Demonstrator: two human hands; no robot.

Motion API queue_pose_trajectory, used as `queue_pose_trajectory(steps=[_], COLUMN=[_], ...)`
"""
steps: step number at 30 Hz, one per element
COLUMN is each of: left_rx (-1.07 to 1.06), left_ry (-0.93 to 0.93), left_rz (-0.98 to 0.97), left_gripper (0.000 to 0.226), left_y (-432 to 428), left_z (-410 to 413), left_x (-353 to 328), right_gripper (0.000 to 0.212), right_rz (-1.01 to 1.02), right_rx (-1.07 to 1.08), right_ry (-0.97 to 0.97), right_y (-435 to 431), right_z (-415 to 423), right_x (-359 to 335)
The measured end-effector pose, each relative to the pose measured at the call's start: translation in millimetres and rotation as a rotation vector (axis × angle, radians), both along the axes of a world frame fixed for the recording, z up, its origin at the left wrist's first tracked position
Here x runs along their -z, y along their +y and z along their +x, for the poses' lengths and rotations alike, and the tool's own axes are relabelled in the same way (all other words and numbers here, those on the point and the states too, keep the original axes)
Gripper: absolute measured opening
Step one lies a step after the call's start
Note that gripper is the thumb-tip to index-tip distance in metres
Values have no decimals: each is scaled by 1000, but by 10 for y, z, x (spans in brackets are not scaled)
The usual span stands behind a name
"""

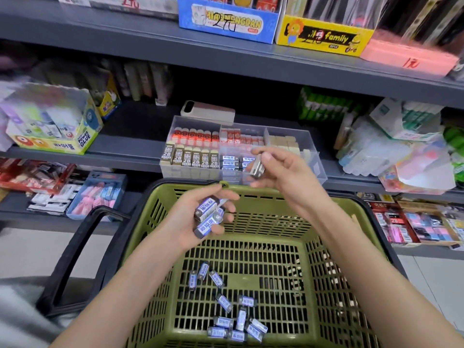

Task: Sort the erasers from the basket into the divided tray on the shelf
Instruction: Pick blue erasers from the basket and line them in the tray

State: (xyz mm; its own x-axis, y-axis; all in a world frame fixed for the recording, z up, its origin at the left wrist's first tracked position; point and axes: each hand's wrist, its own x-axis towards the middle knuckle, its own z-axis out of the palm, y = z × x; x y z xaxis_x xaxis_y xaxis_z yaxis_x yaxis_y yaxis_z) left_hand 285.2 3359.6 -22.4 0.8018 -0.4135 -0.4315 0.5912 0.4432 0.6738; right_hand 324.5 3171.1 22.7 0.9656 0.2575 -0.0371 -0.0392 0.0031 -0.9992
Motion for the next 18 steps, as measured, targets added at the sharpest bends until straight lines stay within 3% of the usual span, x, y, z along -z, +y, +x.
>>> queue_pose_trajectory(steps=[3, 6, 9, 13, 18], left_rx=[-56, -115, -158, -228, -301], left_ry=[-92, -147, -149, -147, -123], left_rz=[-53, -116, -147, -167, -185], left_gripper=[30, 35, 39, 41, 32], left_y=[56, 129, 190, 208, 202], left_z=[81, 99, 89, 97, 117], left_x=[-61, -39, 3, -8, -34], right_gripper=[16, 25, 14, 12, 11], right_rz=[-330, -547, -770, -872, -861], right_rx=[47, 21, -76, -218, -237], right_ry=[-180, -204, -240, -288, -282], right_y=[65, 191, 296, 400, 376], right_z=[323, 614, 823, 924, 944], right_x=[-40, -19, 54, 158, 259])
